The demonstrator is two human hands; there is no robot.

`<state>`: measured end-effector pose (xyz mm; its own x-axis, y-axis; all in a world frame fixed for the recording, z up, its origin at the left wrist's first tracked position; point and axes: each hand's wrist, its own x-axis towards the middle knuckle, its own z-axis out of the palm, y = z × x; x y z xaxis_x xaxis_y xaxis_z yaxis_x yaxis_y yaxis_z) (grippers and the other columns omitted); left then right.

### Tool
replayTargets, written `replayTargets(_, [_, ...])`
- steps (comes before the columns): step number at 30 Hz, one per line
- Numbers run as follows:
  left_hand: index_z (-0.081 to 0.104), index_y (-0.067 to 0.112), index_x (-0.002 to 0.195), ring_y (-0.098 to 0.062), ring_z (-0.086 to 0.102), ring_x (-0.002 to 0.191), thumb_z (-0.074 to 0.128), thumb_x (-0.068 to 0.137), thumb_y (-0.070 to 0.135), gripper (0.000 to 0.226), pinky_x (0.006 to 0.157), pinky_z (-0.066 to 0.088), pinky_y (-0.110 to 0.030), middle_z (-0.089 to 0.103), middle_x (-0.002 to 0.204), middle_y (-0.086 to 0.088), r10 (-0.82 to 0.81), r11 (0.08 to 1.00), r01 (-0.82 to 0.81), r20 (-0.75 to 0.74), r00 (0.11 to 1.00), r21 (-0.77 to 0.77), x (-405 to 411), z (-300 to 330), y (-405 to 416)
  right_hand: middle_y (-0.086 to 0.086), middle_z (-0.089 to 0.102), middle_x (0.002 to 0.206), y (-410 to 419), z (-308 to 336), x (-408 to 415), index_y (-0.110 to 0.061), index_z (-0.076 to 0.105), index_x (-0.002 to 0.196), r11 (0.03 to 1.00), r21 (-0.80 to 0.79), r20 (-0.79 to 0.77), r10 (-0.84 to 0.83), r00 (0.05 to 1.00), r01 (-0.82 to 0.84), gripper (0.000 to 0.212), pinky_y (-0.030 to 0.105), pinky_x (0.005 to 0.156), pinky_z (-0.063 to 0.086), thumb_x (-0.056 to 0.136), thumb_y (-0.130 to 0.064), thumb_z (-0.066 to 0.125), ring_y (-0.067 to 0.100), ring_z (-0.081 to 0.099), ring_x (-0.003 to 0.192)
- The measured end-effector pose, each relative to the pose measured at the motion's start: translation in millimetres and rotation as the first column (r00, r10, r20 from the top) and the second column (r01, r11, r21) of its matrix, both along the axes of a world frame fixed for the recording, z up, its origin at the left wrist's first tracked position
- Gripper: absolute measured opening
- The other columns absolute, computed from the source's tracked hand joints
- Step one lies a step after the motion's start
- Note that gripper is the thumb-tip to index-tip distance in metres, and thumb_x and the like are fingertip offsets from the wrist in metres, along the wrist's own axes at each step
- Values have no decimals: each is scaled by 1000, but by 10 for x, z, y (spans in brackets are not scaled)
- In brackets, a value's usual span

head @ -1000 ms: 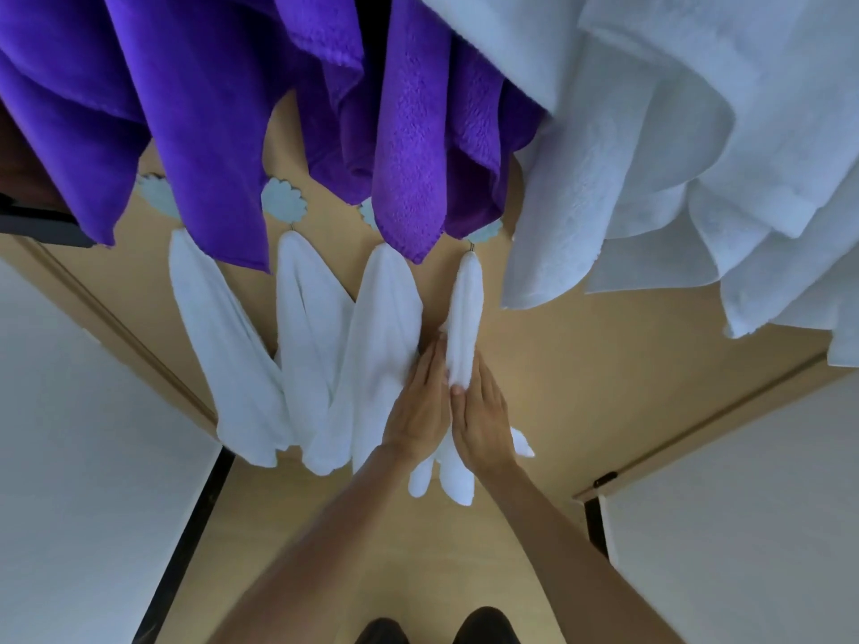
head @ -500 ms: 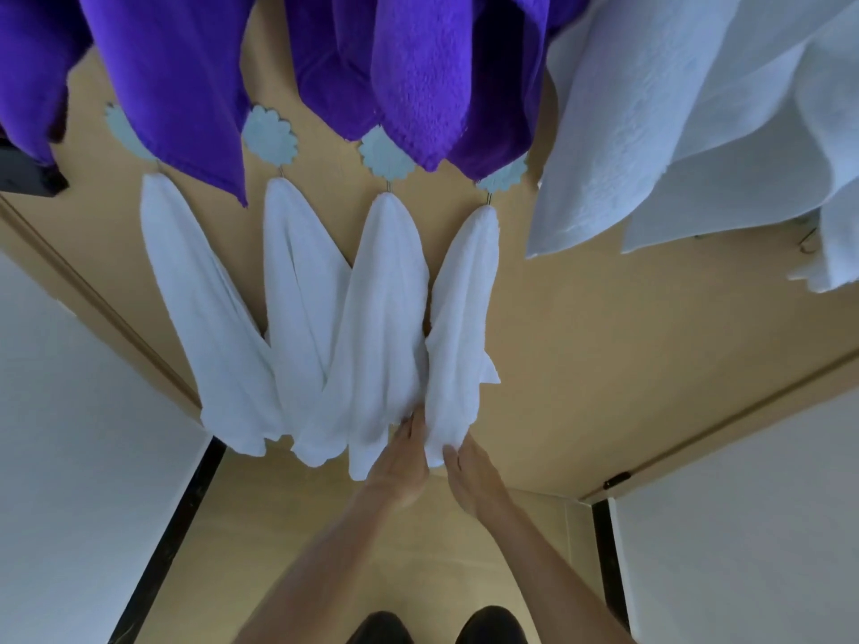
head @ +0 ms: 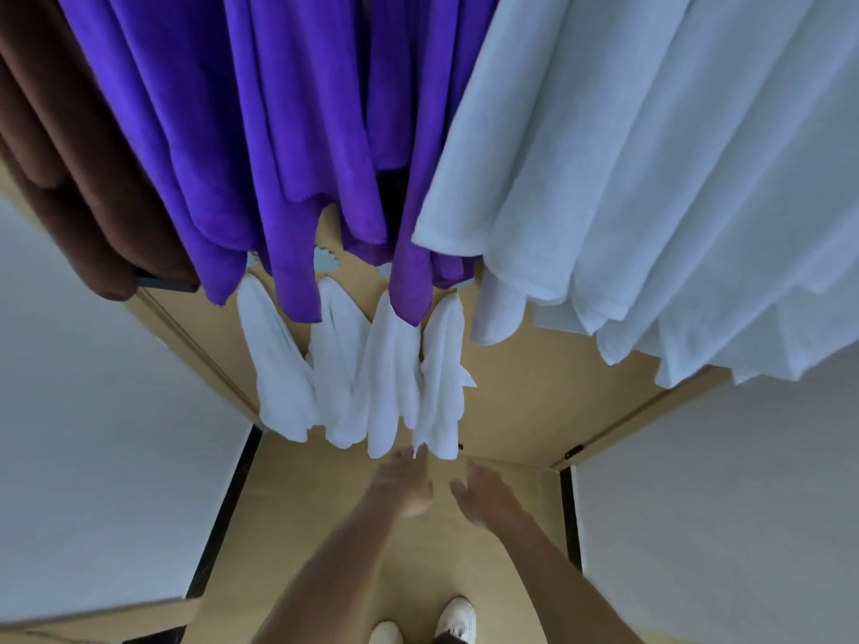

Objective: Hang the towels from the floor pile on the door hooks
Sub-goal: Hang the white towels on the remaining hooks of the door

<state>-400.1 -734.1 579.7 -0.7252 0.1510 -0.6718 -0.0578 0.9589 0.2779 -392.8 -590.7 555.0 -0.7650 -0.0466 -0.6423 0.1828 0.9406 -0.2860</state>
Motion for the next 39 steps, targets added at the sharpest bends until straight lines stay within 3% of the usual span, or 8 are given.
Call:
replayTargets(6, [6,12,153,-27,11,147,35,98,19,62,116,19,-44,14,158,-10,-102,993,94,-109,989,-71,155,671,87,8,25,154,143,529,246,-9,23,147,998,-28,-62,-62,996,60,55,41,114,23,100,-35,31,24,21,142])
replayTargets(16, [21,11,148,-27,27,138,39,95,17,57,110,27,-43,28,150,-10,-385,922,372,-144,912,-106,750,1297,593,13,31,150,583,1212,1284,-9,26,145,948,-33,-96,-319,943,317,55,41,110,30,100,-38,32,30,28,138])
replayTargets(20, [20,10,149,-29,25,140,40,94,16,58,111,25,-43,25,153,-11,-518,855,511,-154,841,-84,1185,1497,1121,14,39,143,952,1455,1920,-10,34,141,902,-31,-138,-430,892,430,48,40,108,33,100,-34,34,31,39,131])
replayTargets(24, [11,13,153,-31,25,141,38,97,19,62,114,23,-44,18,157,-9,-621,781,623,-157,768,-40,1765,1713,1748,11,37,145,1412,1624,2666,-9,33,142,812,-75,-190,-581,791,578,49,37,108,32,101,-36,33,28,36,133])
replayTargets(28, [14,13,152,-27,20,144,41,98,25,62,115,21,-42,18,157,-8,-737,667,743,-197,647,-57,2502,1786,2403,12,32,149,1916,1726,3559,-8,30,145,708,-81,-239,-698,675,702,55,37,110,29,100,-40,34,28,31,137])
replayTargets(31, [9,12,152,-27,13,145,38,98,25,63,115,19,-44,13,158,-9,-820,555,829,-221,529,-74,3259,1828,2955,13,39,143,2318,1793,4436,-10,39,139,616,-42,-259,-767,587,787,49,38,105,33,99,-38,36,29,37,132])
replayTargets(34, [8,15,152,-28,11,144,36,98,24,62,114,17,-44,7,159,-6,-887,426,902,-231,400,-74,4138,1859,3502,12,32,147,2696,1809,5434,-11,38,137,530,32,-281,-809,517,847,48,43,107,29,98,-39,36,29,30,136])
replayTargets(39, [4,19,153,-25,-1,148,34,98,42,67,117,10,-49,-3,161,-5,-951,176,980,-275,144,-96,5567,1765,4309,9,20,154,3100,1793,7031,-15,31,141,324,100,-367,-867,337,941,55,46,111,22,96,-46,36,28,19,141])
